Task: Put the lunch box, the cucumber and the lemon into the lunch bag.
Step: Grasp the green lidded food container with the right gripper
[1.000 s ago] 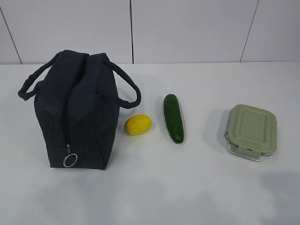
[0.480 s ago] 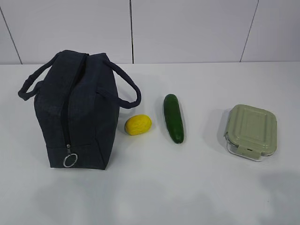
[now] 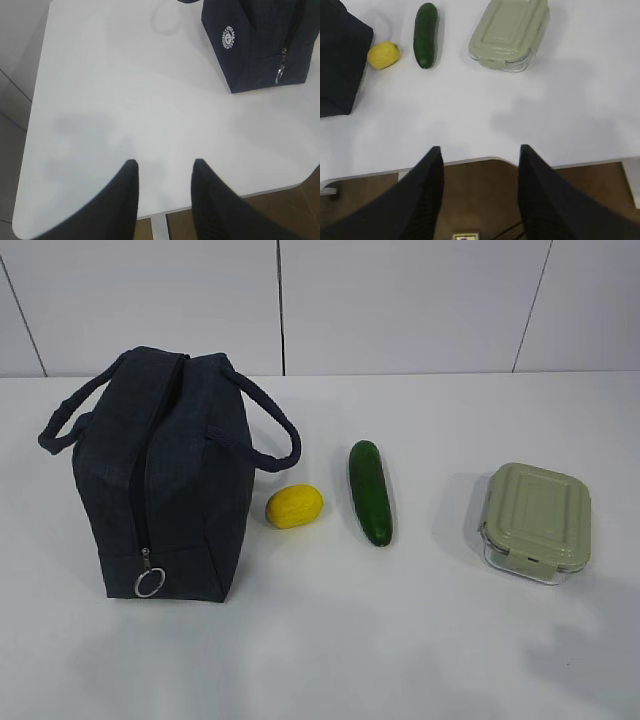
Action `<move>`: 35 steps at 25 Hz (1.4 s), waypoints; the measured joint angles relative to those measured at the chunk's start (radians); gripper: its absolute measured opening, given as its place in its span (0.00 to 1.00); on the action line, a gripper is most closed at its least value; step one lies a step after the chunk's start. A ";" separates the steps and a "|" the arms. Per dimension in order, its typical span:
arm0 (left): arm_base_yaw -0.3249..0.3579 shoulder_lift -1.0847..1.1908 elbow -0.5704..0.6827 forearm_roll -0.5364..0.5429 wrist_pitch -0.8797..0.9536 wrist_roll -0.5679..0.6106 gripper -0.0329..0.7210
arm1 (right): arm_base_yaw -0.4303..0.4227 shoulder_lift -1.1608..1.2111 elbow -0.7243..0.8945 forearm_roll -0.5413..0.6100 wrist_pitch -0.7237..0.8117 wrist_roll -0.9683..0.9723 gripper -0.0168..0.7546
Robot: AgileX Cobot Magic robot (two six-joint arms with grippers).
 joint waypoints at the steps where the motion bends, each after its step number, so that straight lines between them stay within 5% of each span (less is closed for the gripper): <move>1: 0.000 0.000 0.000 0.000 0.000 0.000 0.36 | 0.000 0.035 0.000 0.017 -0.013 0.010 0.49; 14: 0.000 0.000 0.000 0.000 0.000 0.000 0.36 | 0.000 0.565 -0.053 0.148 -0.239 0.015 0.49; 24: 0.000 0.000 0.000 0.000 0.000 0.000 0.36 | -0.011 0.940 -0.190 0.398 -0.277 -0.261 0.49; 31: 0.000 0.000 0.000 0.000 0.000 -0.016 0.36 | -0.215 1.135 -0.258 0.782 -0.011 -0.662 0.43; 35: 0.000 0.000 0.000 0.000 0.000 -0.018 0.36 | -0.357 1.203 -0.258 0.871 0.068 -0.823 0.36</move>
